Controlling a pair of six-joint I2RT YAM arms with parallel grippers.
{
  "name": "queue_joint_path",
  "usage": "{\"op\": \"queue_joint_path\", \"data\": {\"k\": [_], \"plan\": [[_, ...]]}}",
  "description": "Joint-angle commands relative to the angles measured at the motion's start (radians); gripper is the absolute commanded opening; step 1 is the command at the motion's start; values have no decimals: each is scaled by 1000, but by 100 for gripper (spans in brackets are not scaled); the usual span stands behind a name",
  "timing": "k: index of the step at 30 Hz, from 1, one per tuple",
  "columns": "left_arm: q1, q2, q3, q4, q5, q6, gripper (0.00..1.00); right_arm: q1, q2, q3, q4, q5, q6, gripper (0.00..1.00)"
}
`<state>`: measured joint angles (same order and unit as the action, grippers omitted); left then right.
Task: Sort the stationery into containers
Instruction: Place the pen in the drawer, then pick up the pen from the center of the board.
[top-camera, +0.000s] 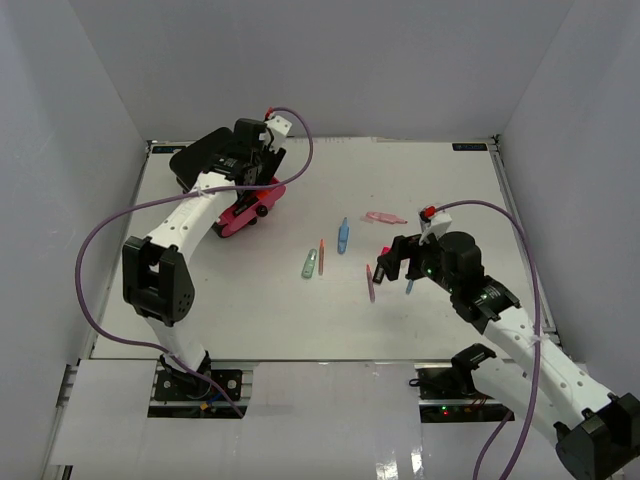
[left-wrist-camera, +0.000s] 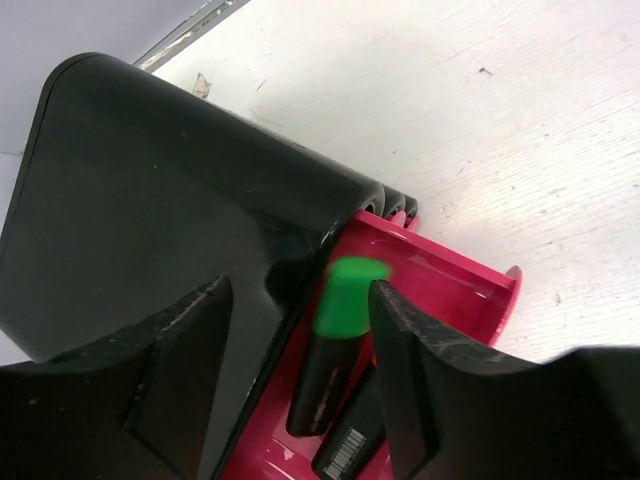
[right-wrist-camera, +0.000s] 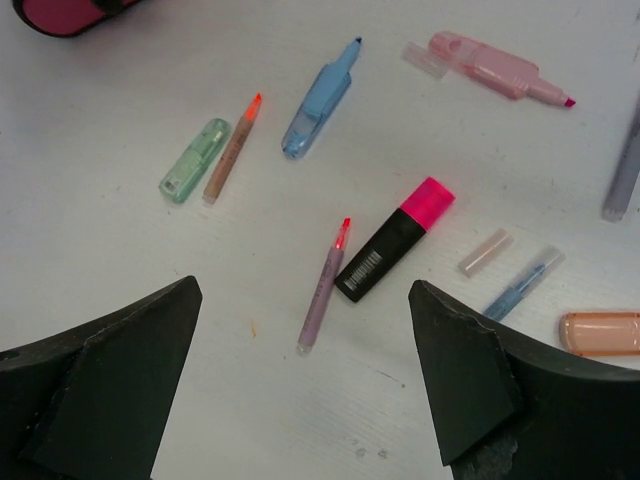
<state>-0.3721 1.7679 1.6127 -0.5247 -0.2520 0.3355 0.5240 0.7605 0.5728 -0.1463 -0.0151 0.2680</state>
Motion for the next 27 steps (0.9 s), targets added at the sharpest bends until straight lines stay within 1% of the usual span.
{"op": "queue_joint_path", "data": {"k": [1,2,5,8,10,11,12,15,19,21,22,24,27], "plan": [[1,-108,29,-6,39,-29,69,2,69,41,-70,53,30,91],[1,-117,26,-6,48,-36,71,4,86,47,-79,69,34,92],[1,-150,18,-9,66,-56,73,2,151,74,-110,82,51,93],[1,-189,12,-9,79,-111,75,4,212,94,-127,107,79,95],[1,-214,7,-9,94,-185,79,5,253,101,-130,127,94,97],[1,-243,4,-11,103,-216,81,11,269,108,-133,148,108,100],[1,-260,-14,-8,112,-275,88,14,286,117,-137,162,115,96],[1,-344,-66,2,152,-373,98,36,371,171,-179,216,143,93],[1,-458,-228,26,207,-505,98,64,499,232,-216,290,192,89],[1,-519,-284,35,246,-538,98,74,548,255,-216,313,233,83],[1,-539,-339,44,250,-561,98,77,562,260,-210,328,246,80],[1,-574,-394,55,310,-579,98,87,589,275,-200,342,270,78],[1,-630,-468,58,316,-590,98,93,666,304,-196,360,312,75]]}}
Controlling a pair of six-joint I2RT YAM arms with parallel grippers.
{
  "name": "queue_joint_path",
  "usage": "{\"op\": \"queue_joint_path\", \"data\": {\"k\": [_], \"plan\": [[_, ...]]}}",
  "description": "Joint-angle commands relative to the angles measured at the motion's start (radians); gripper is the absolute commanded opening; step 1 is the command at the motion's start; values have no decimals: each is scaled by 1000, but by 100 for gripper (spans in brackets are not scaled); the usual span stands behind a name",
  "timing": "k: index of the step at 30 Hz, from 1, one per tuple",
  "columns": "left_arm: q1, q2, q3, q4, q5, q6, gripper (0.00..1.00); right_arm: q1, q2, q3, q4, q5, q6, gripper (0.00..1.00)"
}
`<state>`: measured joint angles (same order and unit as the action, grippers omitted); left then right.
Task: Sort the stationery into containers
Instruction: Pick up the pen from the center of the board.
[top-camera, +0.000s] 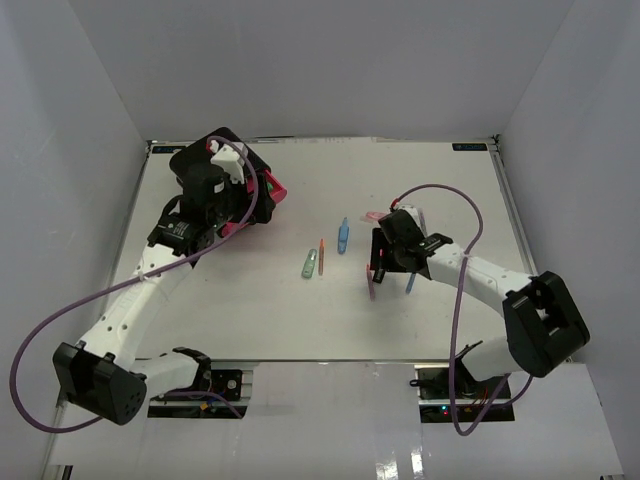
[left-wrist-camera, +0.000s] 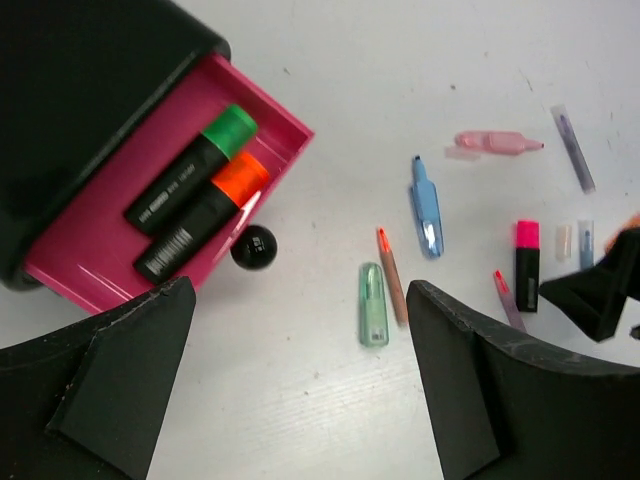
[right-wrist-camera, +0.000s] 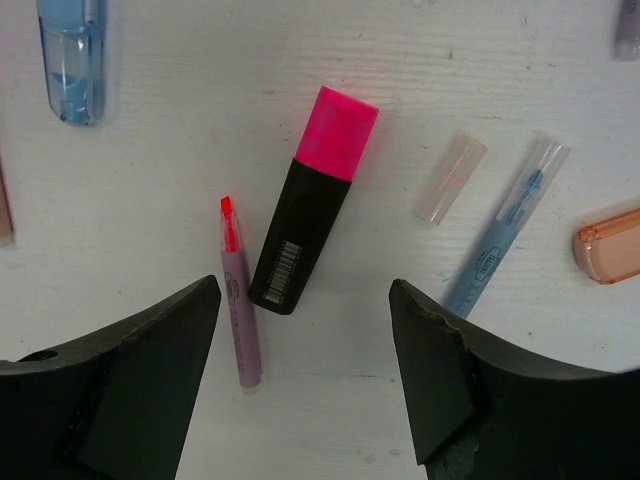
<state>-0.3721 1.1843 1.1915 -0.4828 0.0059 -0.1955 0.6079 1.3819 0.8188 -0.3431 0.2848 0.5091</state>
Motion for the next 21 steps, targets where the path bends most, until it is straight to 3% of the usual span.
{"op": "queue_joint_path", "data": {"k": [1,15,21], "plan": [[1,-70,-59,13,55,-59,98,9,58,66,3,65,86,74],[1,-181,-159,0,77,-70,98,12,230,108,52,111,167,61],[1,-184,-181,0,97,-81,98,10,266,123,56,142,177,49]]}}
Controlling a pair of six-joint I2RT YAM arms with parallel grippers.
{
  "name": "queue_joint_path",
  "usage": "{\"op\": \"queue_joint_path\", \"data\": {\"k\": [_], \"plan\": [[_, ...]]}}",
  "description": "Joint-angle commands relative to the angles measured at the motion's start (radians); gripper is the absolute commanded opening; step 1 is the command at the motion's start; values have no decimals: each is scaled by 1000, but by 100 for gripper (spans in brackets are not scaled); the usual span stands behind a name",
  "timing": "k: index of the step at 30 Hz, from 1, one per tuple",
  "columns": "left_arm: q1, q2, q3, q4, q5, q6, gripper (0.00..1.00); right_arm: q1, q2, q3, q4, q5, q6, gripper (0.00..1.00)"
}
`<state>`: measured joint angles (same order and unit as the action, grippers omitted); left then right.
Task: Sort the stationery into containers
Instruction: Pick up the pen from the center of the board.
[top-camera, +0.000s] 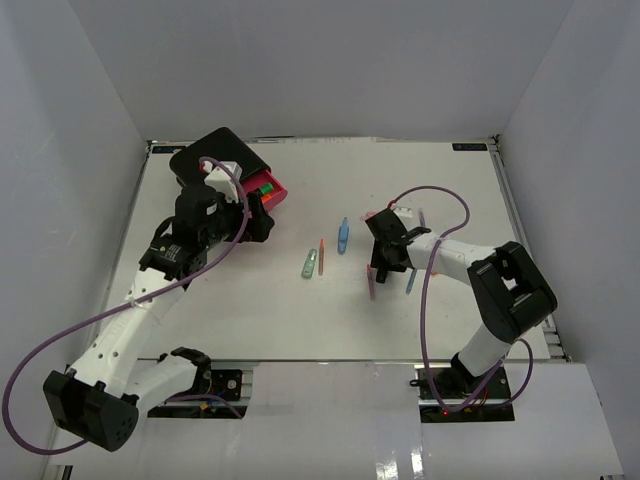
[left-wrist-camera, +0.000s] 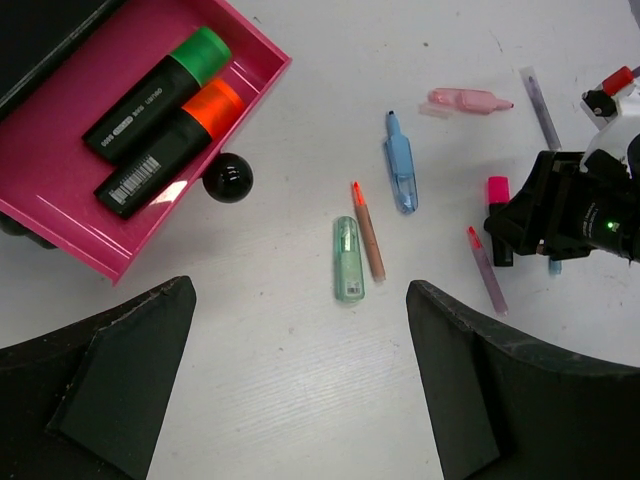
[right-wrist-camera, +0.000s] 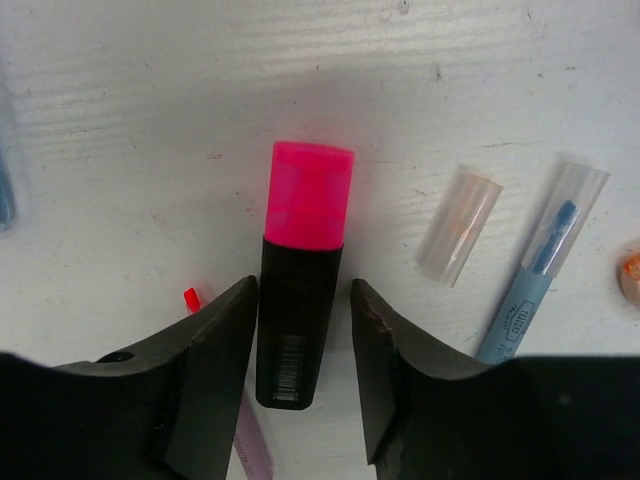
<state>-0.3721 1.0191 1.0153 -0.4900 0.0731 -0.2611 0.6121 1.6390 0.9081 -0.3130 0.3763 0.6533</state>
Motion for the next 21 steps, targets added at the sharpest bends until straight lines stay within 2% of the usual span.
{"op": "queue_joint_path", "data": {"k": [1,5,6,7,14,18,21], "plan": [[1,-17,-4,8,34,-18,98,5,12,34,26,52,32,46],[1,-5,3,7,60,-29,98,6,15,43,26,62,13,31],[1,-2,5,8,70,-33,98,6,10,49,25,62,5,24],[1,6,9,7,79,-41,98,5,5,52,25,64,-13,23],[1,90,95,51,246,-191,98,21,-183,60,84,44,-173,22],[-14,157,117,169,353,-282,98,54,-318,32,204,-71,-273,21],[-76,216,140,243,331,-317,98,63,-418,-11,308,-169,-307,22]]}}
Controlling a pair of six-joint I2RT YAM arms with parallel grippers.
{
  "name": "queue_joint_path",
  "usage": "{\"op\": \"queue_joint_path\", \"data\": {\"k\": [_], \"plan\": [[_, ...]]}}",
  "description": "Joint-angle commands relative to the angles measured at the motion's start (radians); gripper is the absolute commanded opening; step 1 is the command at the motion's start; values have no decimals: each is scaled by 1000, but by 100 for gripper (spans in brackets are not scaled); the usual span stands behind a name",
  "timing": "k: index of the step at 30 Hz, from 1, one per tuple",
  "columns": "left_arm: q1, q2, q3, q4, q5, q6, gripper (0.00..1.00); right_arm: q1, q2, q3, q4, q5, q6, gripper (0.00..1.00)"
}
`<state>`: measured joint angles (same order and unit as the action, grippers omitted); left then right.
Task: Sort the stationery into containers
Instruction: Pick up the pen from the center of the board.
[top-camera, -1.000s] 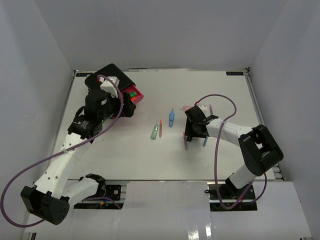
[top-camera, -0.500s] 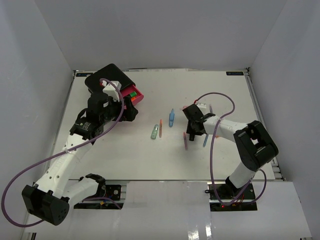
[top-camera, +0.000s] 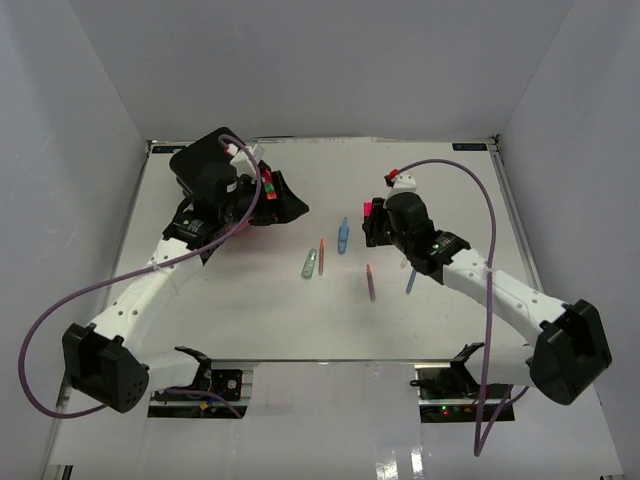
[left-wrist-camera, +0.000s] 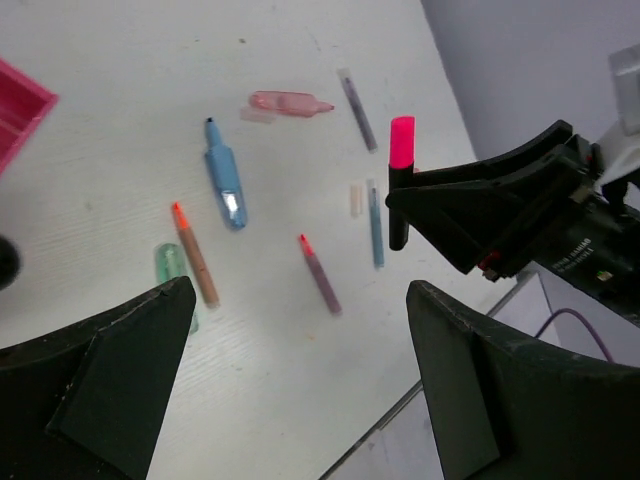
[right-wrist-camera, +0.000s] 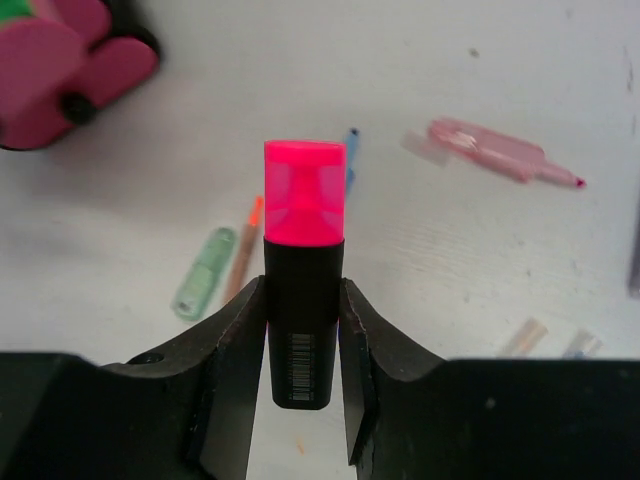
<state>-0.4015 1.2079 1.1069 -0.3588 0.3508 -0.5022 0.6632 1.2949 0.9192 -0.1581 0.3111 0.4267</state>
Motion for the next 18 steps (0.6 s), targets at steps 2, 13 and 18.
{"op": "queue_joint_path", "data": {"k": [2,13,18], "plan": [[-114,77,71,148,7,-82,98,15,-124,-45,218,-160,-101,24],[-310,274,217,247,-197,-147,97,19,-244,-131,400,-300,-102,26],[-333,312,229,253,-220,-170,86,19,-266,-158,426,-300,-92,27]]}}
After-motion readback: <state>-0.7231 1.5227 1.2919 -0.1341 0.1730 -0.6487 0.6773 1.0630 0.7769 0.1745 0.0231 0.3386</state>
